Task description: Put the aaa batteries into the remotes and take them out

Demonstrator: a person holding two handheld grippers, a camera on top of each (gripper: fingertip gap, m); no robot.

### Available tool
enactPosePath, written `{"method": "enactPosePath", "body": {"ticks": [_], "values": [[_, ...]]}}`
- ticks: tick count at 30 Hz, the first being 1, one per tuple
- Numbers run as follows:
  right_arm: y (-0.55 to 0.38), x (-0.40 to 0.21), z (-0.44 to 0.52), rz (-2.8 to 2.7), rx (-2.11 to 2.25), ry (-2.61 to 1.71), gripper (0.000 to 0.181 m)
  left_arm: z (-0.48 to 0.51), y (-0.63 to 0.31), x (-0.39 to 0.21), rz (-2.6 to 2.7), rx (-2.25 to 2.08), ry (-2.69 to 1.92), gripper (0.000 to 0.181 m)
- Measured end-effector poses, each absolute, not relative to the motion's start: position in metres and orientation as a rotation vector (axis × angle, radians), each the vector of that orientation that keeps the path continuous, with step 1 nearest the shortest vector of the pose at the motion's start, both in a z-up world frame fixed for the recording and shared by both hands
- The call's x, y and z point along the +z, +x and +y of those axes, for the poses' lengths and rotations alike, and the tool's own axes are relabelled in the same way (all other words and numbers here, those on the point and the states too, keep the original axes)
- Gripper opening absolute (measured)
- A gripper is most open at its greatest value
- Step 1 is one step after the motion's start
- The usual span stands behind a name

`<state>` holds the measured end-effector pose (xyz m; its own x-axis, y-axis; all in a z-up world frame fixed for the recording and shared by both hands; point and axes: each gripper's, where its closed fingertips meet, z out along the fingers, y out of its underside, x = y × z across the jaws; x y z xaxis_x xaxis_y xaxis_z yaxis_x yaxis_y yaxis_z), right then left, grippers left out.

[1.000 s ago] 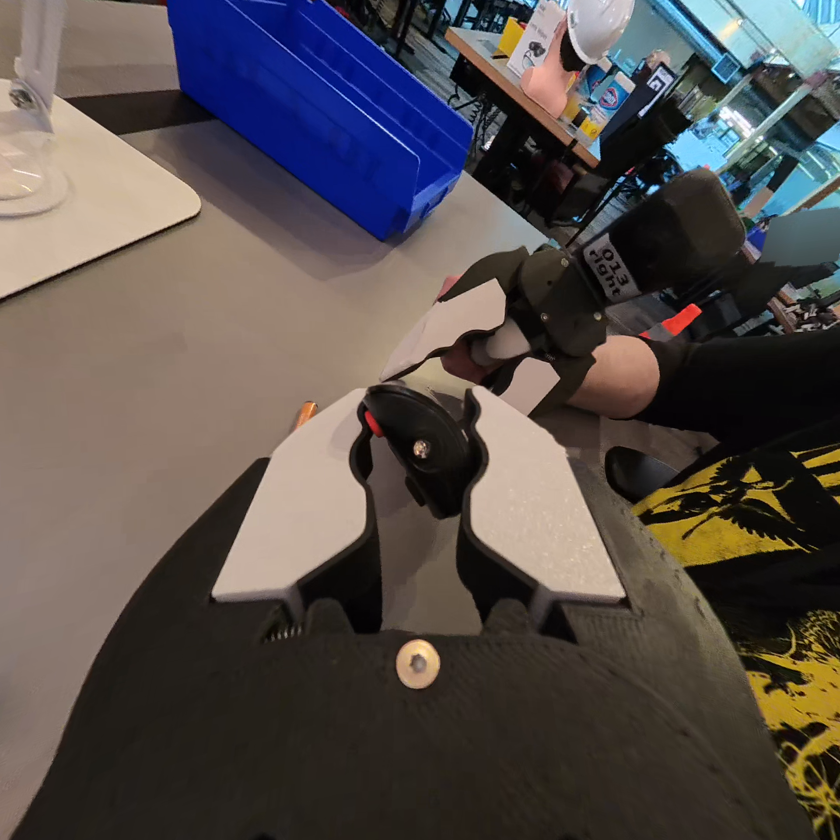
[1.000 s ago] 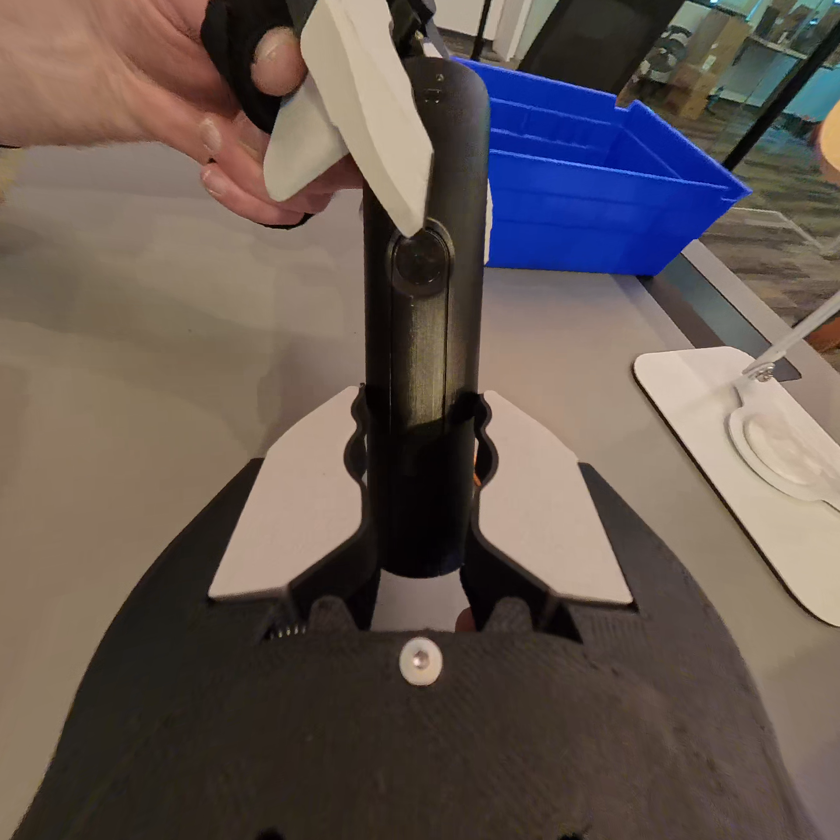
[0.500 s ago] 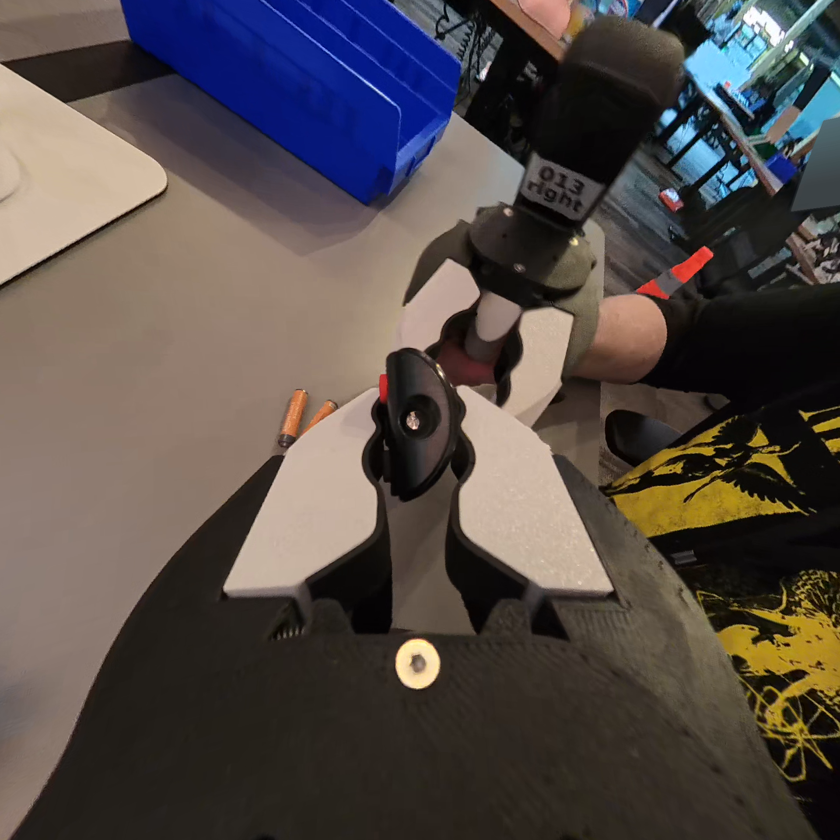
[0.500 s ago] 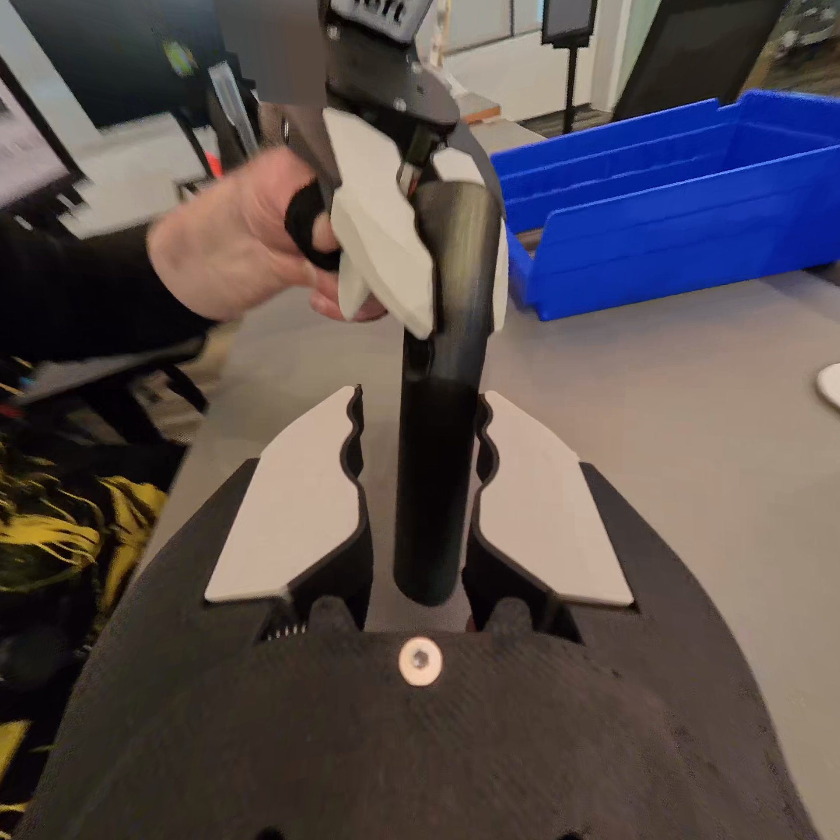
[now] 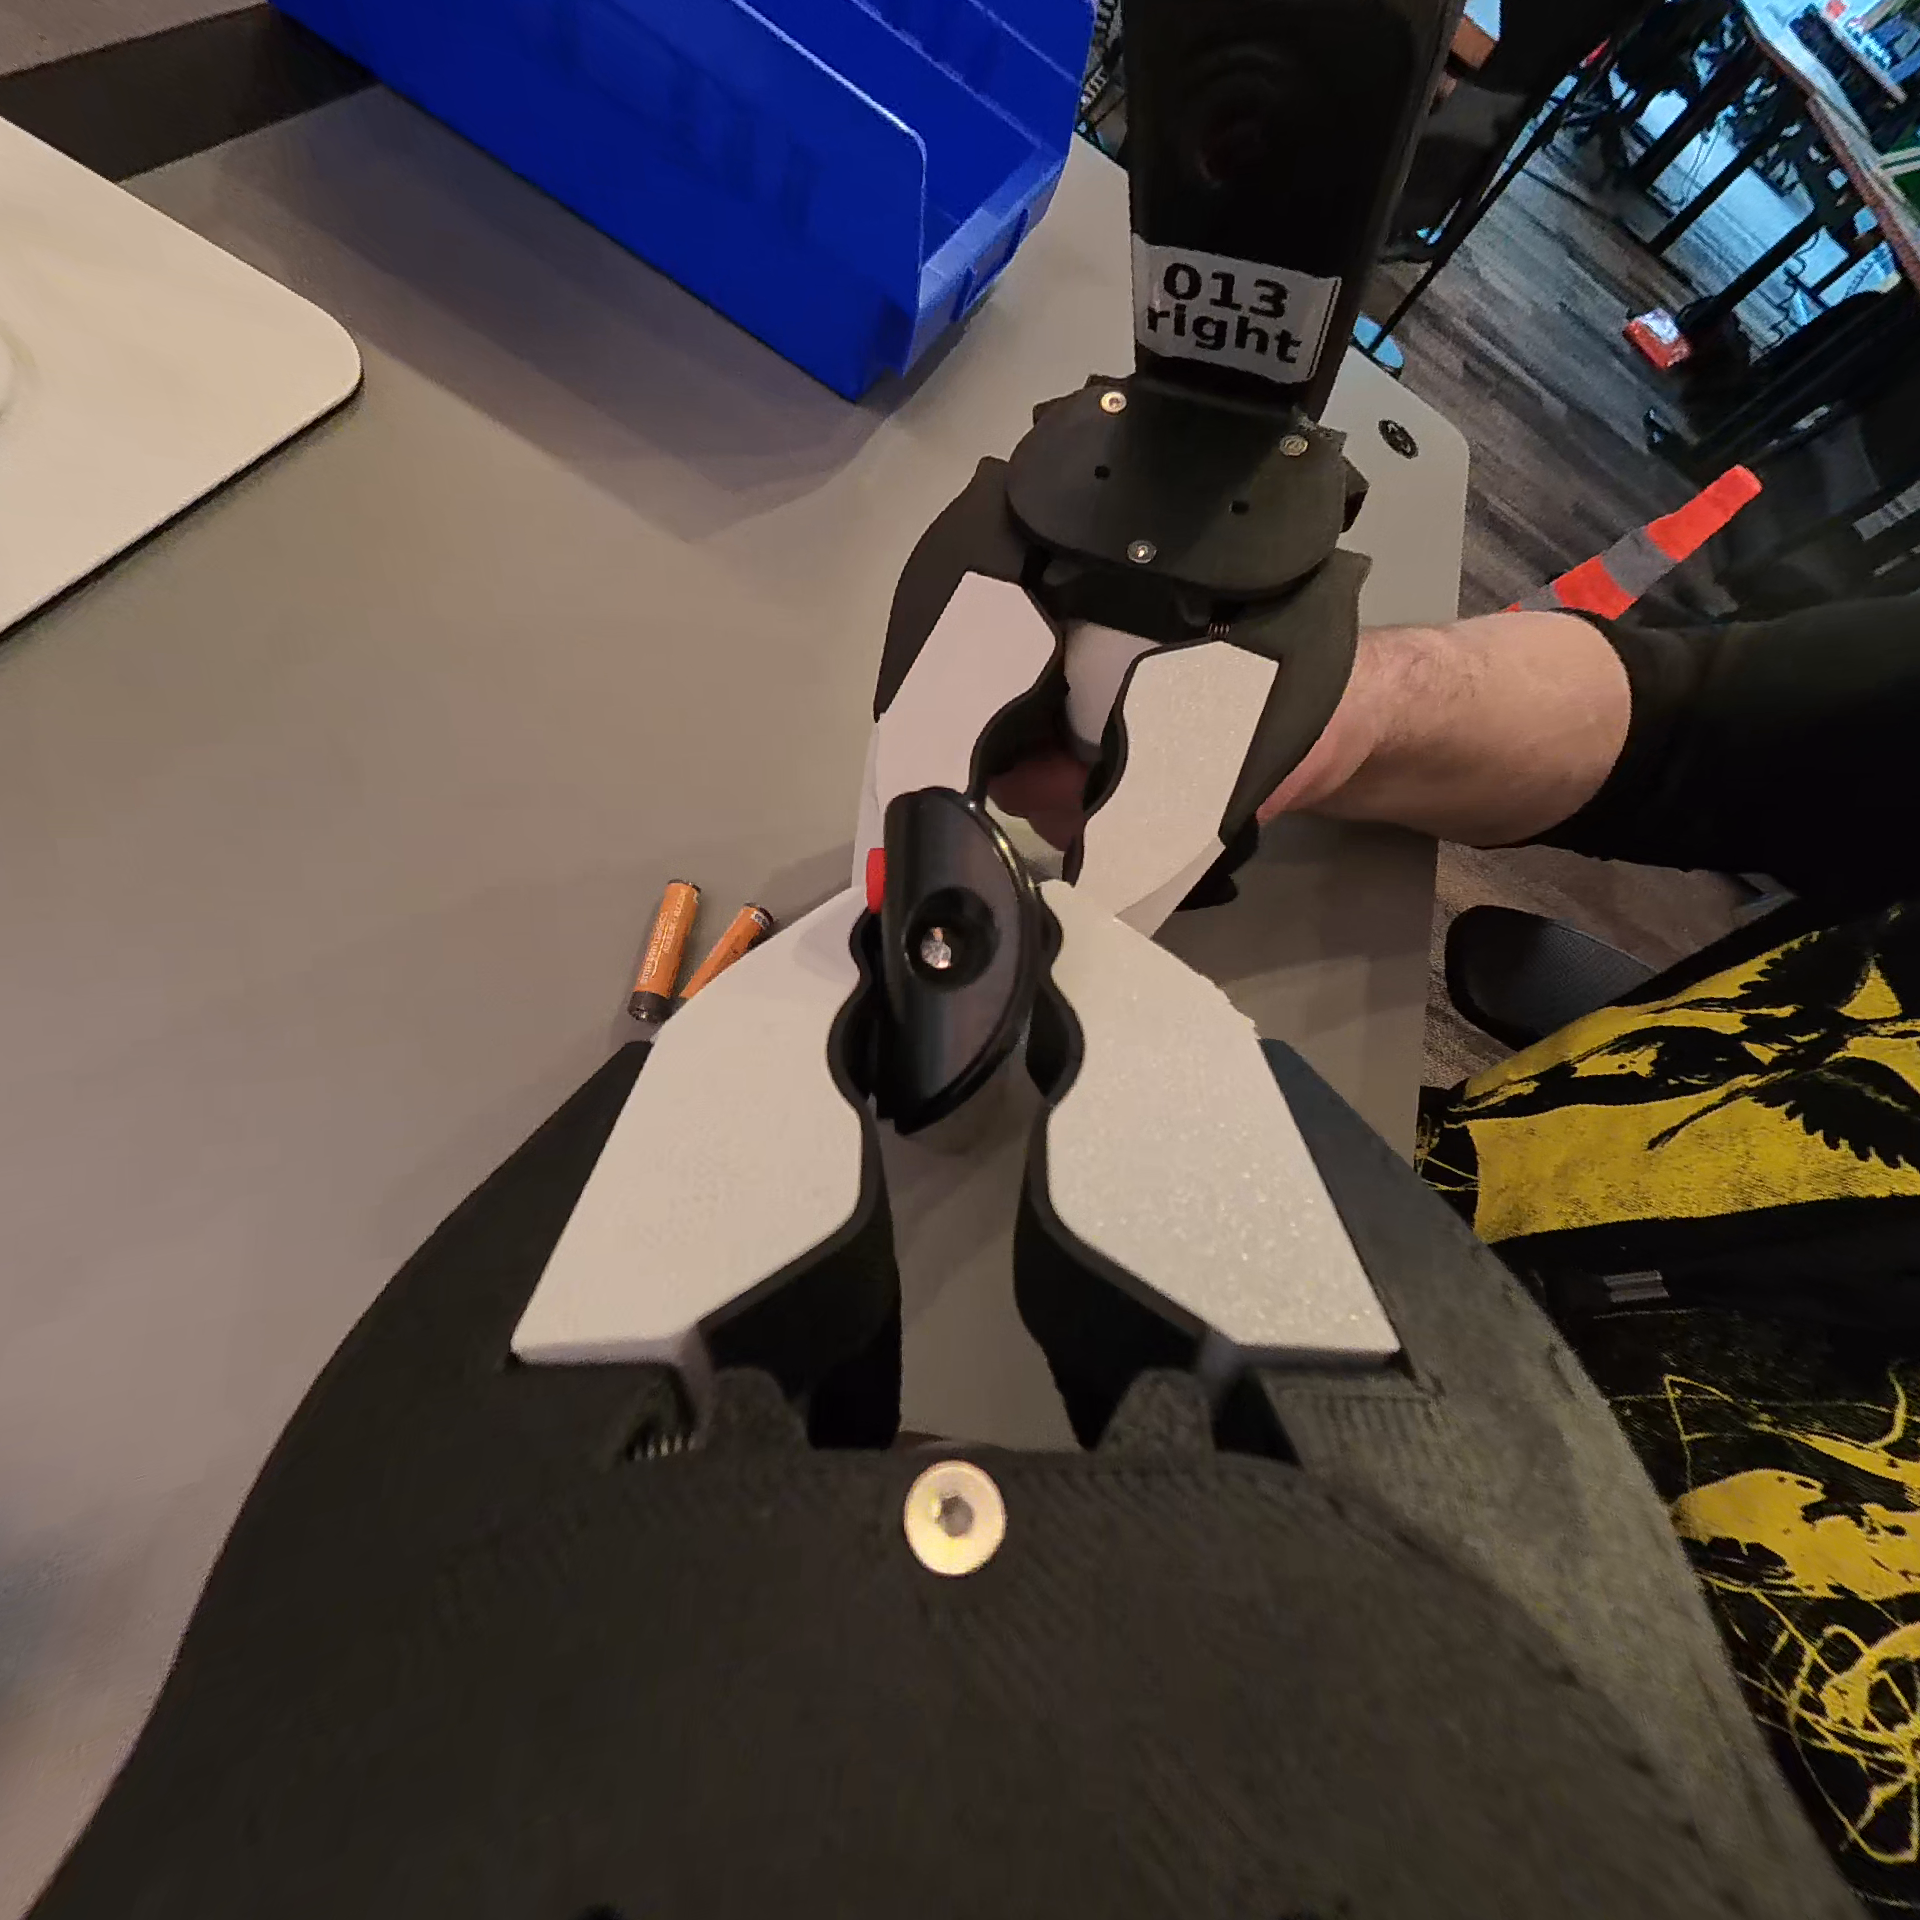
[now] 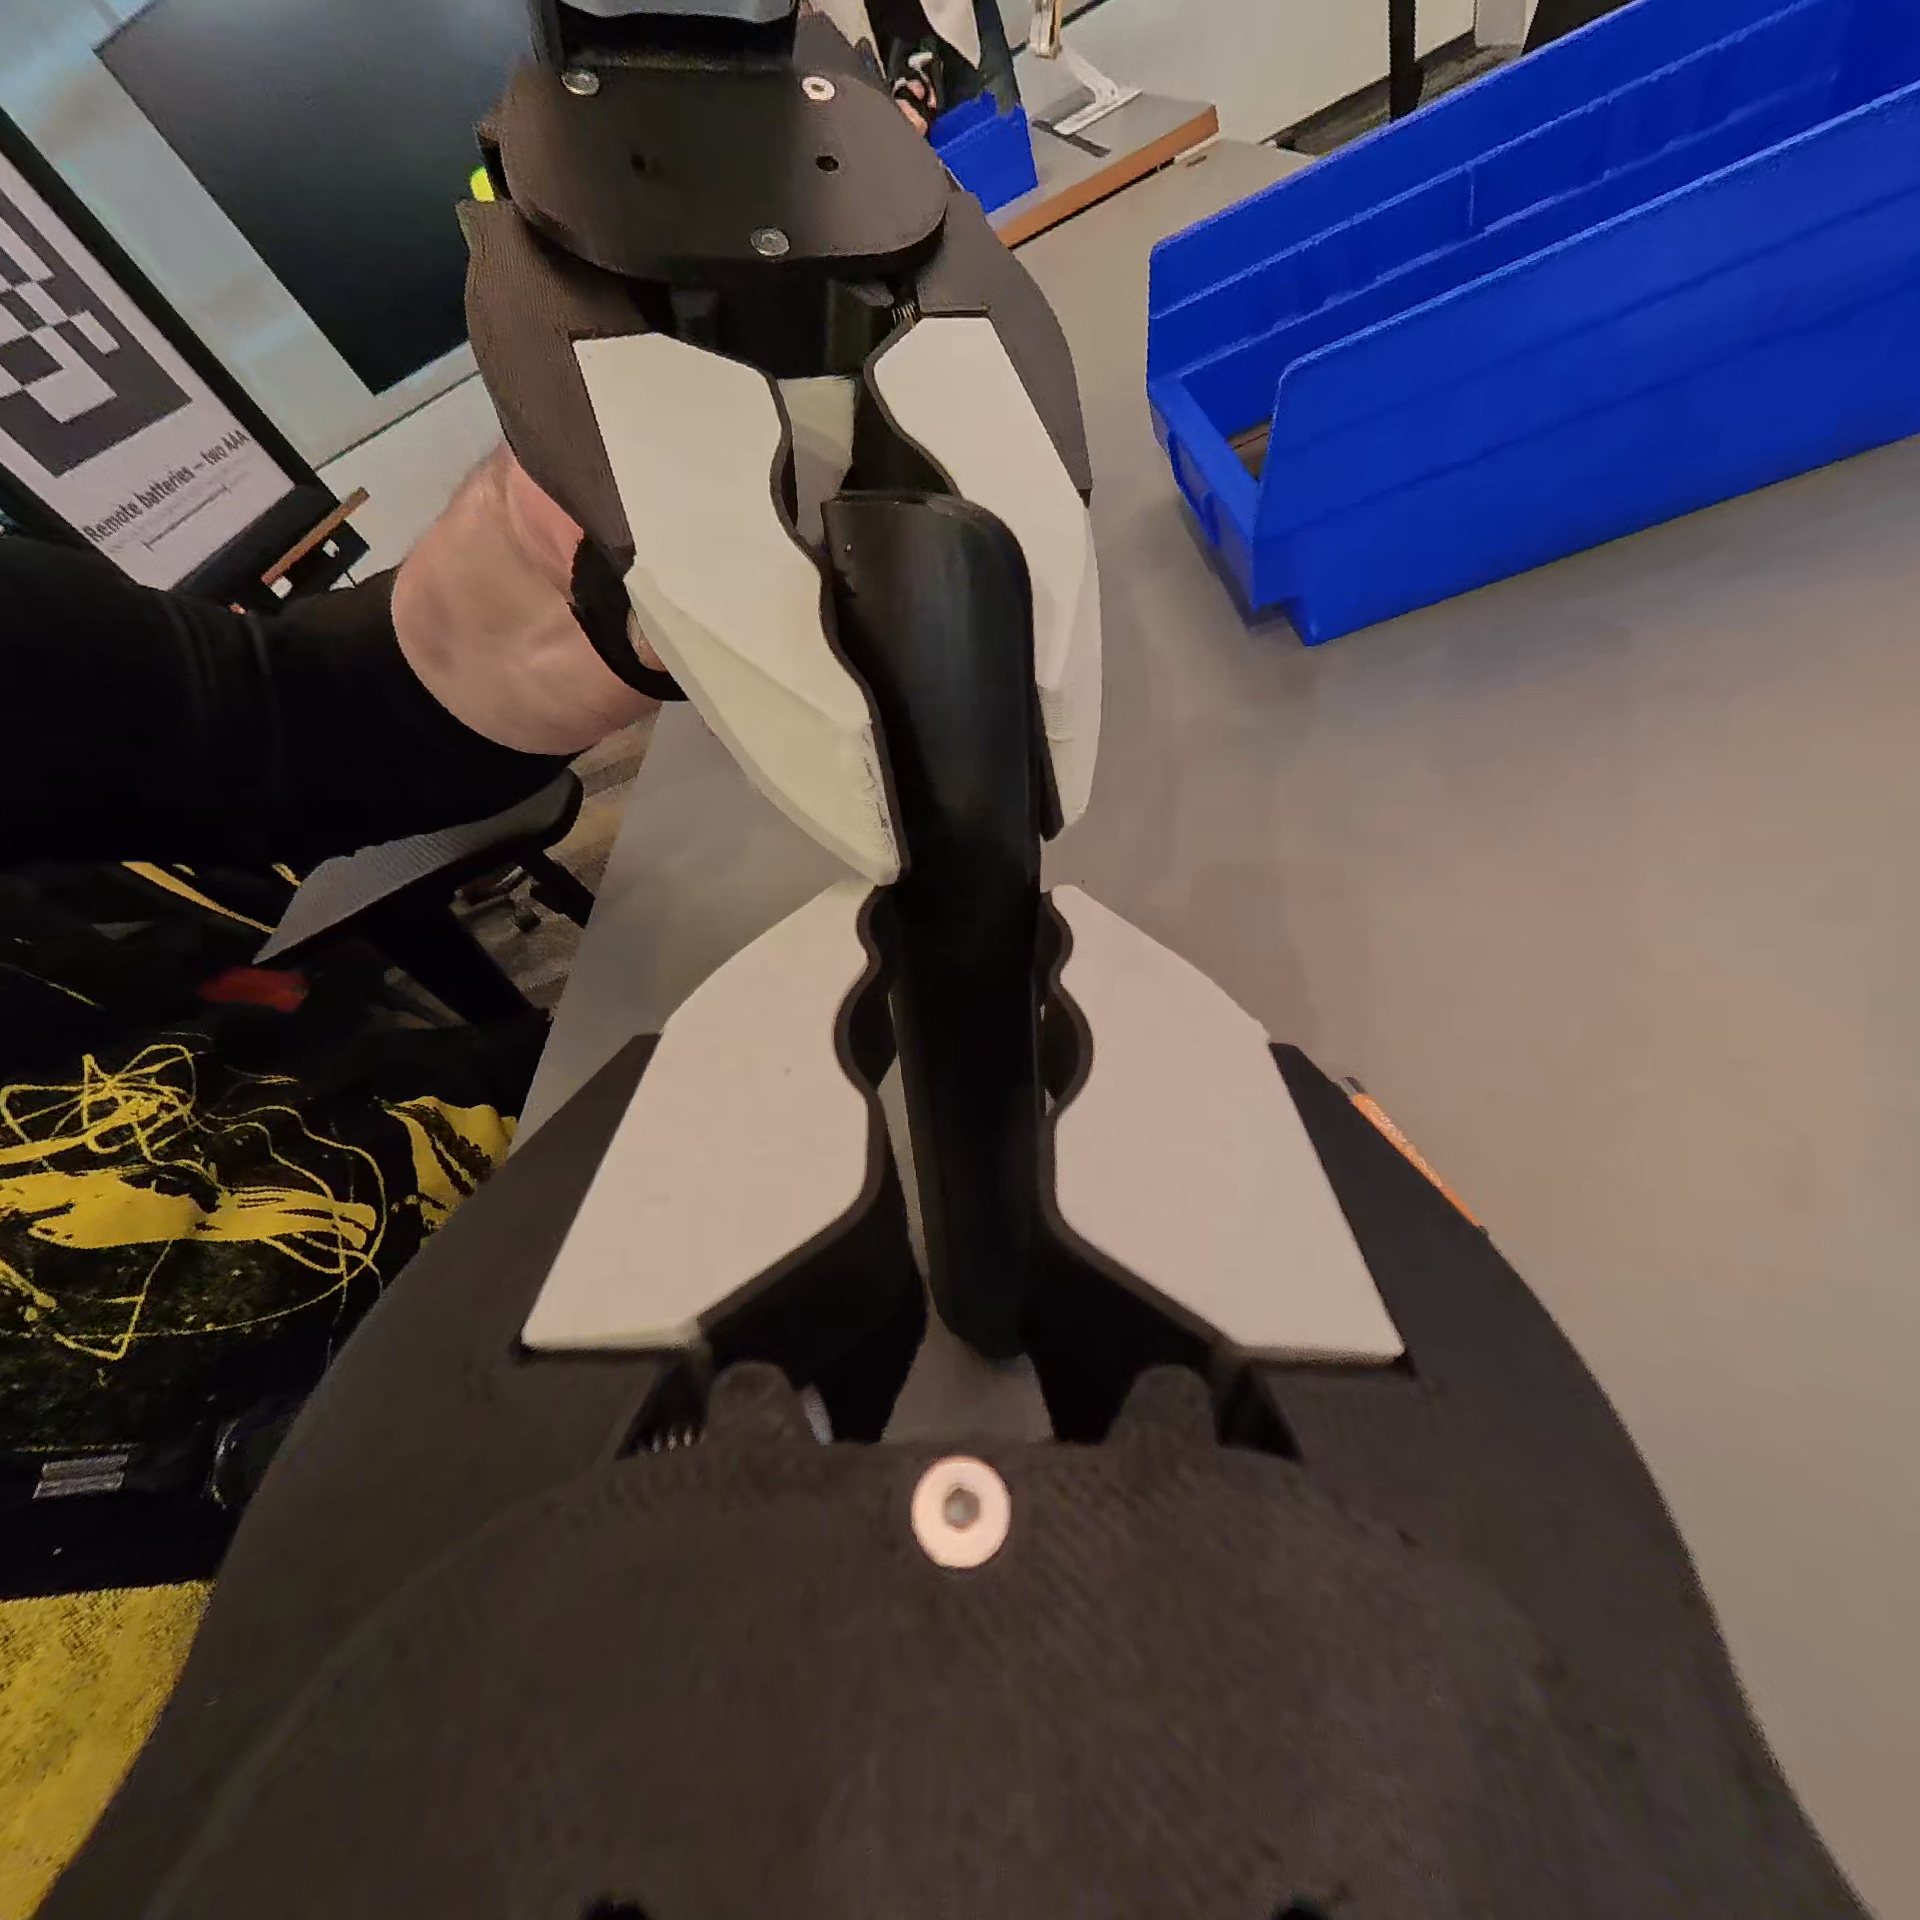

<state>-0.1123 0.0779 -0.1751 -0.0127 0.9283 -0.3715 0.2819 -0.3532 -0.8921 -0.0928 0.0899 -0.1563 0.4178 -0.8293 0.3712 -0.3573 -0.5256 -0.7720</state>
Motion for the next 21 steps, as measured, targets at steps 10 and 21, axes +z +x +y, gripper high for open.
{"method": "enactPosePath", "body": {"ticks": [10, 21], "values": [[-0.107, -0.179, 0.076, -1.381, 1.344, -1.677, 0.026, 0.091, -0.088, -0.156, 1.006, -0.951, -2.048, 0.024], [-0.104, -0.176, 0.074, -1.315, 1.507, -1.702, 0.026, 0.09, -0.083, -0.156, 0.992, -0.92, -2.012, 0.025]]}}
